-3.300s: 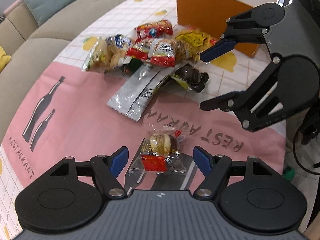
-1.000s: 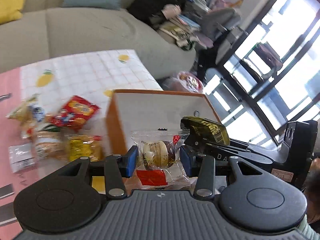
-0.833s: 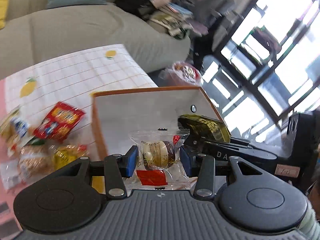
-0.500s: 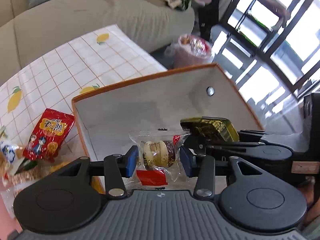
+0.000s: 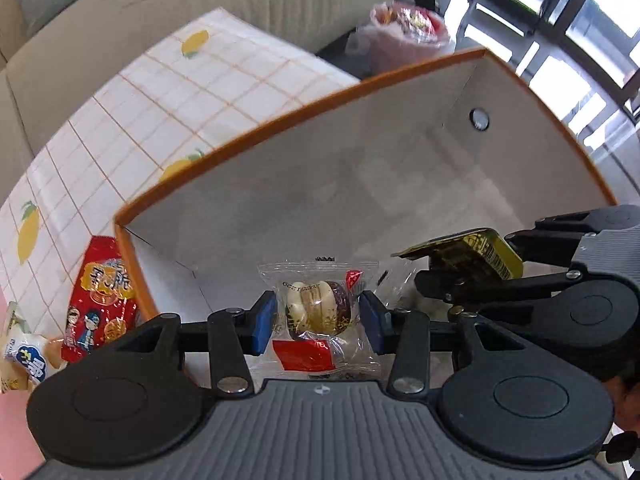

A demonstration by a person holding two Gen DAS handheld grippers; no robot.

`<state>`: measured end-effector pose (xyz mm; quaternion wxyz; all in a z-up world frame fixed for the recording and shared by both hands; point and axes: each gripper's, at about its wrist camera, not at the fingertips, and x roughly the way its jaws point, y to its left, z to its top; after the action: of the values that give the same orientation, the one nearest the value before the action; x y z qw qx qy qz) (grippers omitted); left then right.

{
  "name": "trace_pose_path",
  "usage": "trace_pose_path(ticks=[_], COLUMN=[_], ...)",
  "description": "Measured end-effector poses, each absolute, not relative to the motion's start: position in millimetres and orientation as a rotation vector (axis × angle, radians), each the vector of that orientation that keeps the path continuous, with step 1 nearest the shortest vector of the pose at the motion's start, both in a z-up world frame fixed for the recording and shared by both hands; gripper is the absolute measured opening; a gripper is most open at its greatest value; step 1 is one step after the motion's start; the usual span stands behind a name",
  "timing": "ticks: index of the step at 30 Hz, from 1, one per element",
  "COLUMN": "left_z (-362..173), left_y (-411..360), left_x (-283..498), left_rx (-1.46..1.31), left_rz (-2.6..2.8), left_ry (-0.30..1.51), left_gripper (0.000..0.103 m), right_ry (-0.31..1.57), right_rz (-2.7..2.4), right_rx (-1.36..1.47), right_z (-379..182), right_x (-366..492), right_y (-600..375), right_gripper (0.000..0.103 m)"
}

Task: Organize snacks
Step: 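Carry both packs over the orange box, lower them and open both tools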

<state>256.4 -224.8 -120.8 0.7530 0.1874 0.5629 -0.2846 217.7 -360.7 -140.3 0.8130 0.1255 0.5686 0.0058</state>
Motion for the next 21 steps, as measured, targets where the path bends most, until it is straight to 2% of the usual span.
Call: trace_pose_path(ticks=[15, 21], left_z=[-133.2, -128.1], left_y=[-231.8, -238.0], left_x=[256.9, 254.4], left_rx=[0.507, 0.553], left_rz=[-0.616, -0.613], left_ry=[1.276, 1.263], left_gripper=[0.055, 0.056], right_ry=[1.280, 1.277], right_rz=[-0.003, -0.039], right_rx=[0.213, 0.140], right_z=[-151.9, -144.9], right_x=[220.8, 217.7], right_y=[-354.6, -352.5], right_gripper=[0.035, 0.051])
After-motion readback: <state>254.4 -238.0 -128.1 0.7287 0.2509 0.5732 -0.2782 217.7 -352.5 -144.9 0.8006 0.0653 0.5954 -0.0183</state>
